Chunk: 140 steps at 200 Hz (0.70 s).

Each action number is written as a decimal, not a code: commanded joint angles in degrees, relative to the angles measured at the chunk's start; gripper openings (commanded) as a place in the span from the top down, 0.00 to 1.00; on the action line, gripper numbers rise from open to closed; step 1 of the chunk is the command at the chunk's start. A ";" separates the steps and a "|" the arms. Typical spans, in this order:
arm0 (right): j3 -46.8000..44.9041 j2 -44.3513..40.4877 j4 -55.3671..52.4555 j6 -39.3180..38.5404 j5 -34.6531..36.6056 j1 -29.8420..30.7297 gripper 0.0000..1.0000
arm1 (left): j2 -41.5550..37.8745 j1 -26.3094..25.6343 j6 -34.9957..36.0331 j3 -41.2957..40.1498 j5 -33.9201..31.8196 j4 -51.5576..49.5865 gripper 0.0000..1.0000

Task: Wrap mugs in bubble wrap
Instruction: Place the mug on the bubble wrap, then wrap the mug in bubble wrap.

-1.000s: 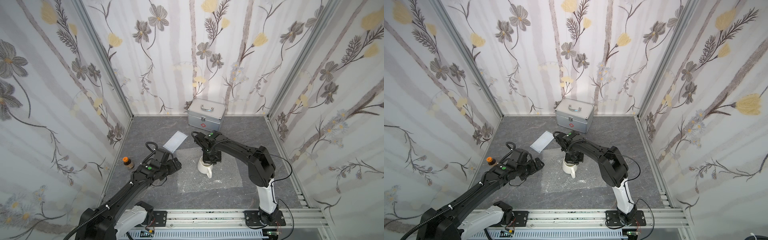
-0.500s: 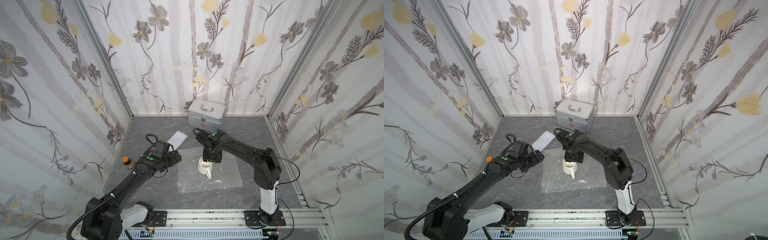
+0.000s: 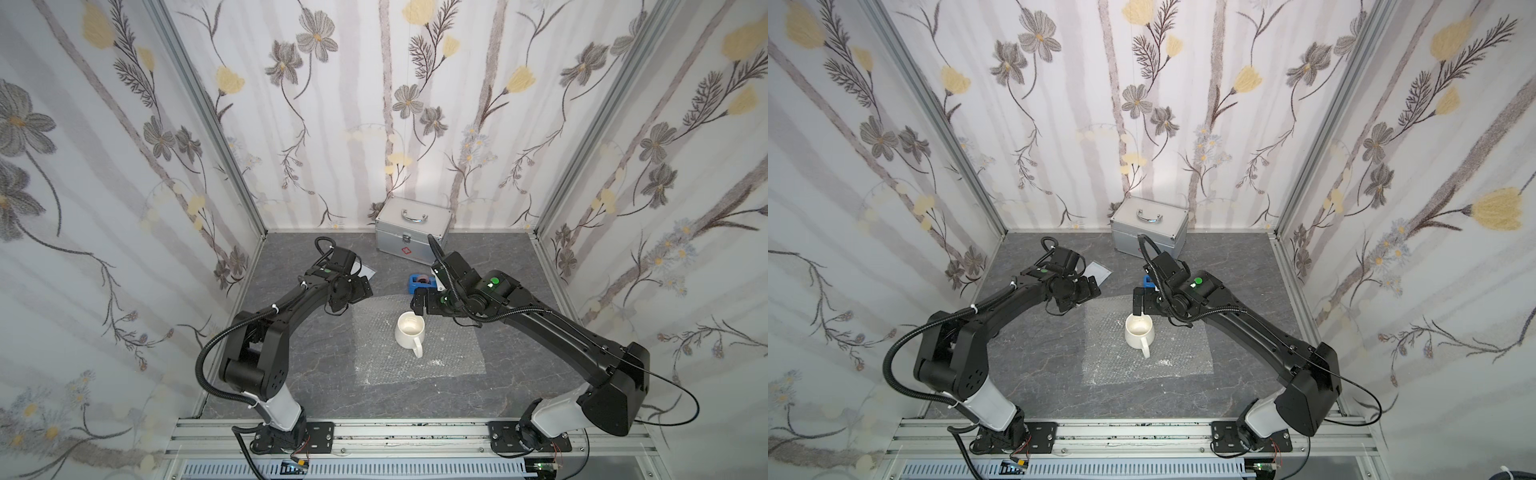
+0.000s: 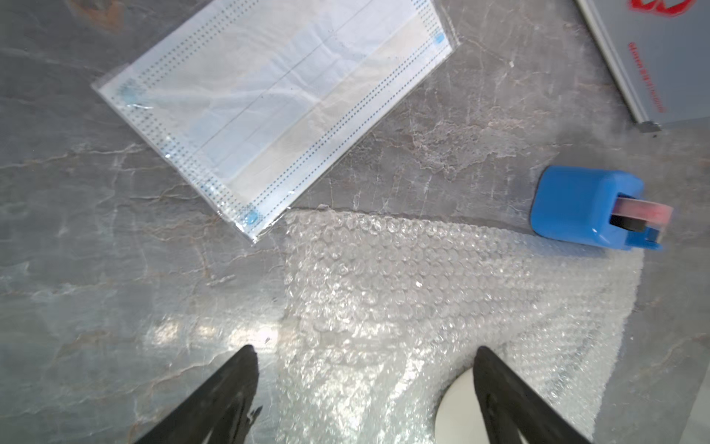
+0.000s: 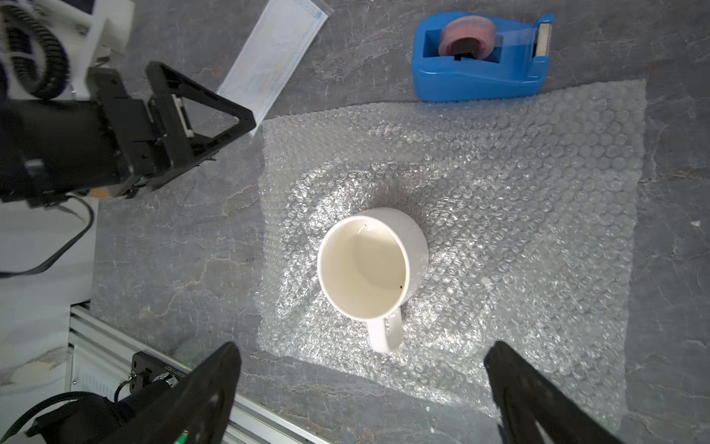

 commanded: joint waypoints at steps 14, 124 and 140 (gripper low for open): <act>-9.45 -8.65 15.07 -0.23 -2.82 -2.14 0.00 | 7.23 0.01 4.27 6.74 -1.45 -4.15 0.24; -19.77 -16.19 23.19 -1.69 -12.82 -6.42 0.00 | 15.93 -0.17 6.28 9.17 -3.57 -5.66 0.37; -20.34 -16.27 24.59 -1.38 -14.67 -6.53 0.04 | 15.85 -0.50 5.93 8.43 -1.97 -4.54 0.44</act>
